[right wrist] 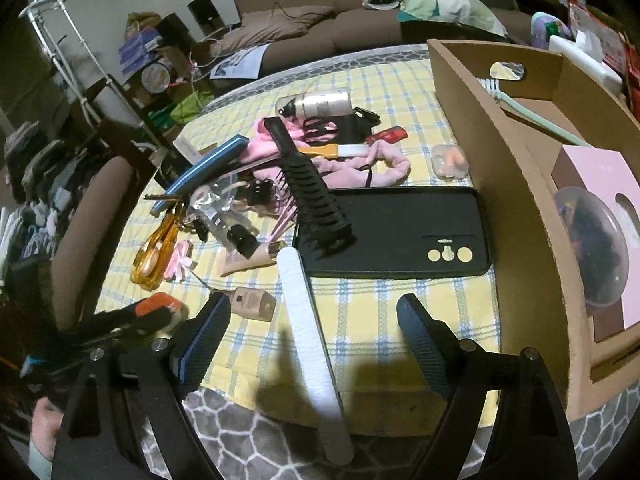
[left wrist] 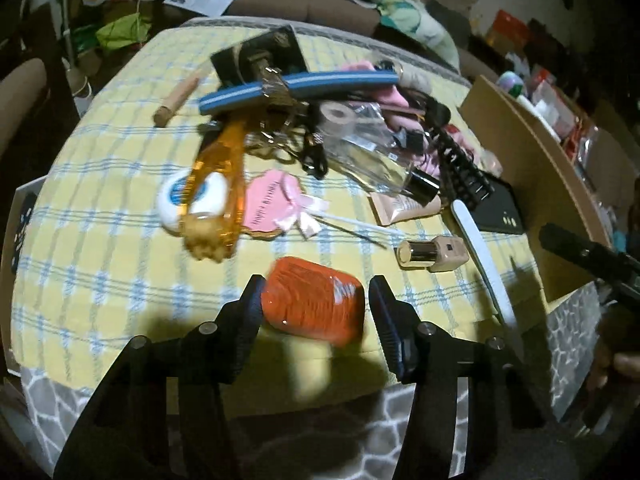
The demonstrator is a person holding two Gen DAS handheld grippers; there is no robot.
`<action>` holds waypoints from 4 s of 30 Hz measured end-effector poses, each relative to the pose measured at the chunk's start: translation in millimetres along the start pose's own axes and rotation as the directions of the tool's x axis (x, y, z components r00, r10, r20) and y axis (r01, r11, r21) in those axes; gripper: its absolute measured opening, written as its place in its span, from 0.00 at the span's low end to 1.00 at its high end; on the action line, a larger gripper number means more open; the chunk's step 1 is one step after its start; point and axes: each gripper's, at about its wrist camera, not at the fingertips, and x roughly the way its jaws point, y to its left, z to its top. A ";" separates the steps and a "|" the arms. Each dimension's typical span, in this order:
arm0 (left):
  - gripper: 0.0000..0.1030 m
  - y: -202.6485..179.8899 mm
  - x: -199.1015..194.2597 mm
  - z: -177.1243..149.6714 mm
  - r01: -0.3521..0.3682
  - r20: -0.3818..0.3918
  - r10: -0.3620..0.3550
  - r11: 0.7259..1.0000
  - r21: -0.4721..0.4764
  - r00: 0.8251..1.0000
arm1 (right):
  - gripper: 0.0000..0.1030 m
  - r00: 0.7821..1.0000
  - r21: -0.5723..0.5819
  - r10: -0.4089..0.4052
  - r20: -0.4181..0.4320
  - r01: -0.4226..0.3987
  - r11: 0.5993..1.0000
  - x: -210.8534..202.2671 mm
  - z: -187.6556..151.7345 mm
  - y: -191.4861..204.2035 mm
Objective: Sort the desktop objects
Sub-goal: 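Grasp the beige cylindrical bottle with the right tool while the left tool approaches the black box, then close the left tool on the black box while the right tool lifts the bottle, then lower the bottle into the cardboard box with the right tool while the left tool lifts the black box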
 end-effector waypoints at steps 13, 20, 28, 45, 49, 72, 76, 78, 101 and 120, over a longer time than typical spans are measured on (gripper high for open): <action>0.61 -14.4 20.7 -4.6 -0.045 -0.043 0.046 0.998 0.034 0.998 | 0.84 1.000 -0.004 0.004 -0.026 -0.004 1.000 11.5 0.2 2.1; 0.54 -24.4 25.1 -6.7 -0.113 -0.019 0.115 0.988 0.102 0.993 | 0.84 0.999 -0.031 0.021 -0.024 -0.022 0.999 13.1 0.1 12.8; 0.89 -0.9 -23.9 6.5 0.013 -0.011 -0.013 0.998 -0.060 1.000 | 0.84 0.992 -0.047 0.124 0.011 -0.123 0.991 -2.5 17.4 28.1; 0.91 62.8 4.3 138.2 -0.025 0.154 0.057 0.979 -0.200 0.986 | 0.84 0.990 -0.069 -0.138 0.000 0.137 0.988 94.4 200.1 40.2; 0.91 51.9 13.4 142.6 -0.017 0.152 0.048 0.980 -0.199 0.987 | 0.84 0.983 0.067 -0.168 -0.079 0.173 0.983 135.2 215.1 20.5; 0.91 54.2 26.7 152.9 0.015 0.140 0.015 0.977 -0.211 0.990 | 1.00 0.934 -0.033 -0.331 -0.136 0.330 0.943 202.7 227.0 29.7; 0.91 56.3 30.4 153.8 0.017 0.136 0.013 0.975 -0.220 0.991 | 1.00 0.932 0.051 -0.285 -0.222 0.303 0.952 218.5 222.0 9.8; 0.91 57.4 32.0 154.2 0.013 0.134 0.017 0.975 -0.223 0.991 | 0.99 0.944 0.065 -0.267 -0.194 0.284 0.957 219.5 218.2 8.1; 0.73 39.1 75.2 174.2 -0.078 0.098 0.092 0.987 -0.138 0.991 | 0.97 0.998 -0.098 -0.069 -0.001 0.069 0.993 29.6 197.1 18.8; 0.72 11.7 35.9 169.7 -0.109 0.131 0.129 0.982 -0.152 0.983 | 0.97 0.947 -0.316 -0.274 -0.169 0.211 0.925 -1.8 156.1 -142.0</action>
